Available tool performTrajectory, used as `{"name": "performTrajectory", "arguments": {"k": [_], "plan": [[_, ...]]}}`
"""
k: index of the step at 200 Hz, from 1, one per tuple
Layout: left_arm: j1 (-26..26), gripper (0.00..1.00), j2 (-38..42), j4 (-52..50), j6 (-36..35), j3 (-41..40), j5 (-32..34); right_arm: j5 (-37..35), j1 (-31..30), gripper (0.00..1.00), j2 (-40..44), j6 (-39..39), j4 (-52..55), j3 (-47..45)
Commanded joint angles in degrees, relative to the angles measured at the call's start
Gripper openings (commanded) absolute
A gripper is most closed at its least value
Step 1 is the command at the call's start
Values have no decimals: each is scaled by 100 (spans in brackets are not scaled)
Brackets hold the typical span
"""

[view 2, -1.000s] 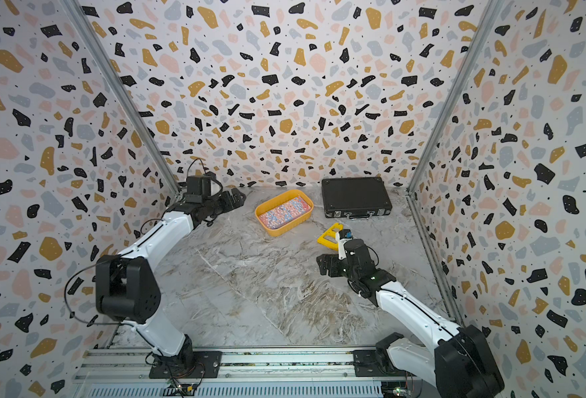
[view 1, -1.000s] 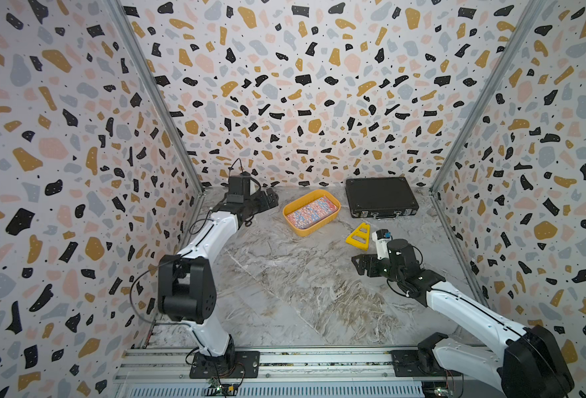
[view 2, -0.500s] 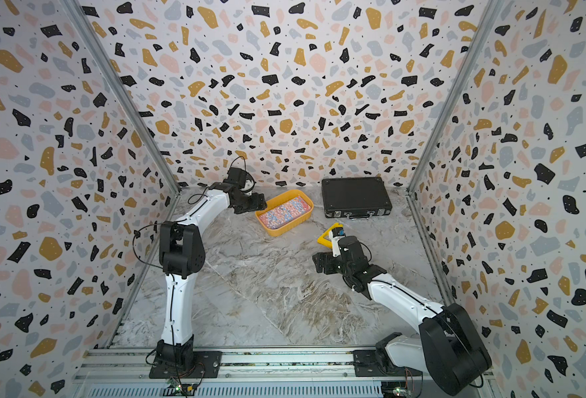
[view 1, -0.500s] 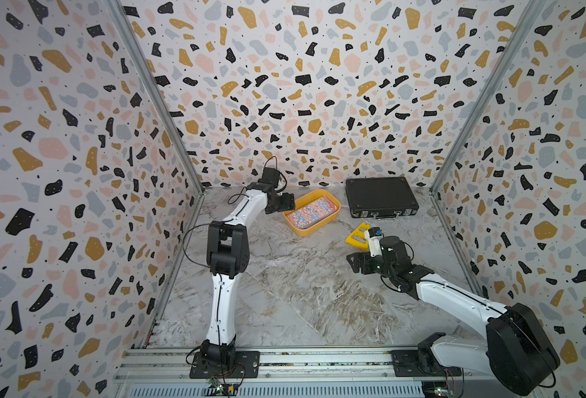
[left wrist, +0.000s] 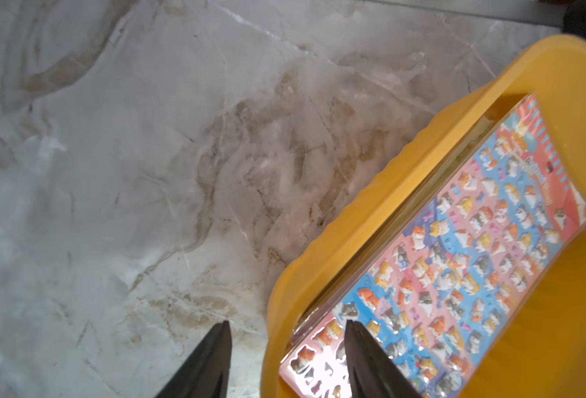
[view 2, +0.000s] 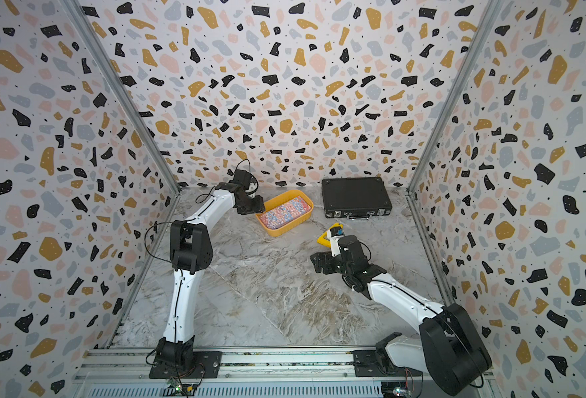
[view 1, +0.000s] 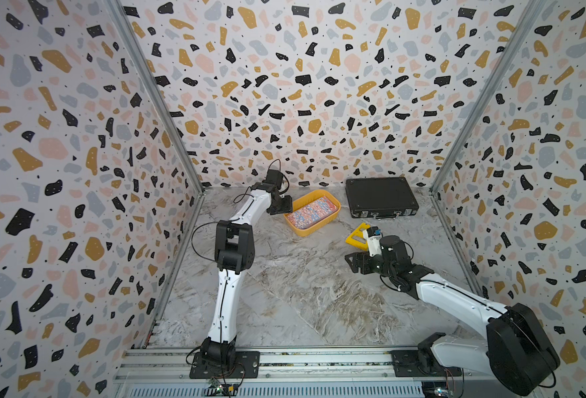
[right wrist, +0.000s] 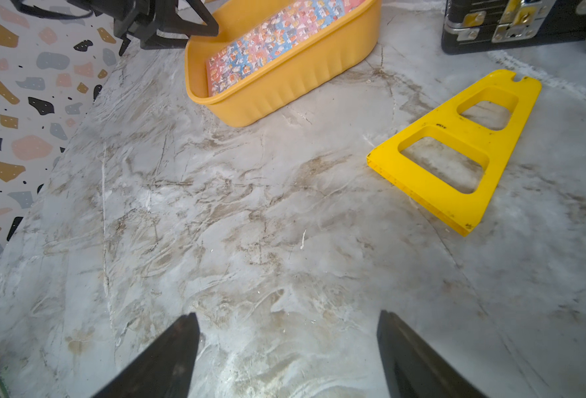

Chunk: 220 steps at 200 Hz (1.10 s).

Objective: Take the stickers out of the storage box
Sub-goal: Move the storage box to the center of the board.

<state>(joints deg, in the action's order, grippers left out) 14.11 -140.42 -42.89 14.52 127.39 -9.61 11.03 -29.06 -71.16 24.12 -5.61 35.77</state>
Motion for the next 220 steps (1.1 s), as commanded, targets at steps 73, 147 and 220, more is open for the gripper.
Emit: {"name": "performTrajectory", "arguments": {"k": [73,147,220], "plan": [[161,0,663,338,340,-868,-293,-11,-27,86,-48,-89,158,314],[568,0,3022,1363,1681,-3970,488,-160,-27,86,-218,-70,394,461],[888,0,5882,2284,3960,-7496,1175,-13,-29,85,-362,23,345,496]]}}
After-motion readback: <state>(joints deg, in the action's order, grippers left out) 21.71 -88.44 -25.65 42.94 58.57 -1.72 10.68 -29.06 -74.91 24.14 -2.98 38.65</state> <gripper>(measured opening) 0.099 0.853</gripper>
